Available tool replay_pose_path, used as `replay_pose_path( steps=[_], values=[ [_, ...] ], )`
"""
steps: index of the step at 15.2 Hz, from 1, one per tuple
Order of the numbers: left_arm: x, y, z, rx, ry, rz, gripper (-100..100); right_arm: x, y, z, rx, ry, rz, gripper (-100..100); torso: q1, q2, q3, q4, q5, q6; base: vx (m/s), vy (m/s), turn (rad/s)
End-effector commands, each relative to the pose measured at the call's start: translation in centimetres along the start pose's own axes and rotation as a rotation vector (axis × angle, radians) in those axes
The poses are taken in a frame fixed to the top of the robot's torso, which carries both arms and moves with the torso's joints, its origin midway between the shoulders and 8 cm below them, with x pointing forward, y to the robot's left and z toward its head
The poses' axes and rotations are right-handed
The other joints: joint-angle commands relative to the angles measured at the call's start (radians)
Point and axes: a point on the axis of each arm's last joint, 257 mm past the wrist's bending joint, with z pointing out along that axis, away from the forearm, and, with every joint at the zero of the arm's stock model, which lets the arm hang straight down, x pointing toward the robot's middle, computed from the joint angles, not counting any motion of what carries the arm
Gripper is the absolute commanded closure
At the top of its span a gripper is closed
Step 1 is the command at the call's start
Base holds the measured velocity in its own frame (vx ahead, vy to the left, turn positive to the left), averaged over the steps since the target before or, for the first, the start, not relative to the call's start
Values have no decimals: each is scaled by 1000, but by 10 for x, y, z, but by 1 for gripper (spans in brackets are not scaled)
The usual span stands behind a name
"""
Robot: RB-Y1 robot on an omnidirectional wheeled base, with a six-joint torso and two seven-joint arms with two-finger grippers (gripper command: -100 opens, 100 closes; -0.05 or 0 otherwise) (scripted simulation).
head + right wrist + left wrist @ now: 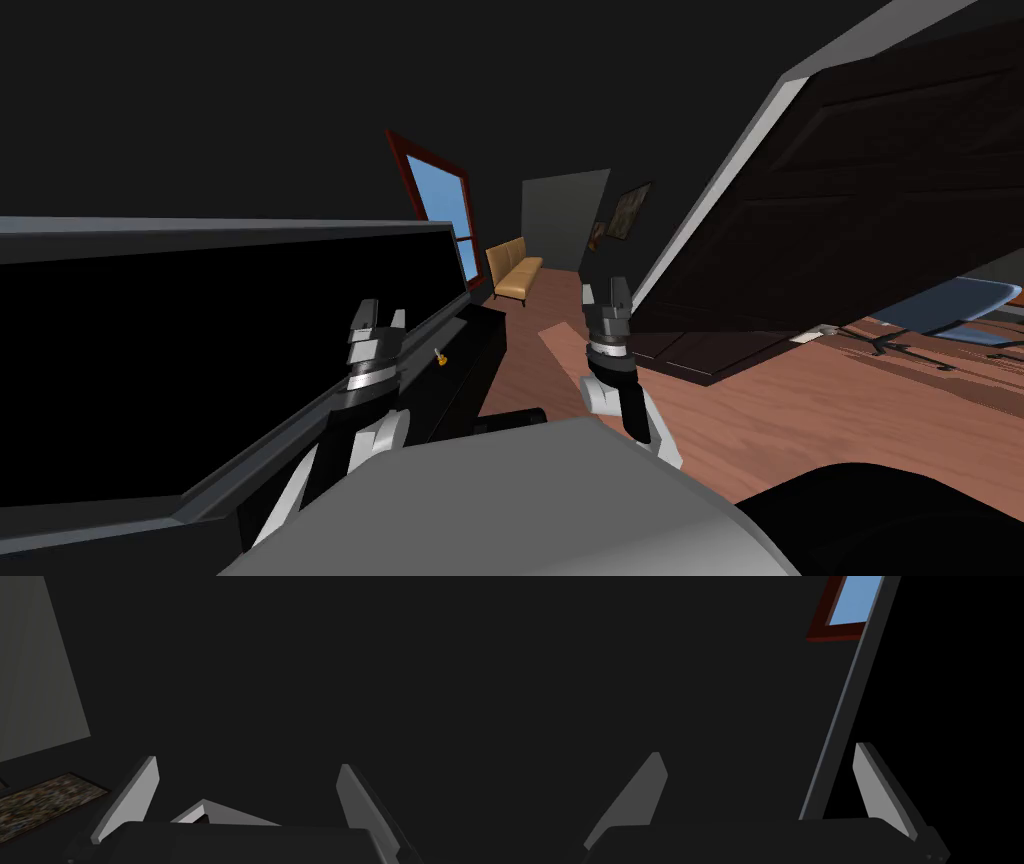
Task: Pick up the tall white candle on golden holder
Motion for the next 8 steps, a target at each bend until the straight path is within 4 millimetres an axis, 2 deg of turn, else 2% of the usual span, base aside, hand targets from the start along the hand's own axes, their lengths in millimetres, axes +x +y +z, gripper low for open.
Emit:
replay_pose_path(
  steps=[1,3,4,8],
  values=[
    [6,5,-1,-9,30,1,-100,0,0,0,0,0,0,0,0,0,0,0,0,0,5,-6,-26],
    [17,19,-5,-35,79,-5,-100,0,0,0,0,0,0,0,0,-1,0,0,0,0,17,-16,-59],
    [17,19,-5,-35,79,-5,-100,0,0,0,0,0,0,0,-1,-1,-1,0,0,0,24,-22,-44],
    [46,64,-24,-132,193,-38,-100,0,0,0,0,0,0,0,-2,-3,-2,-1,0,0,34,-38,-100]
  ],
)
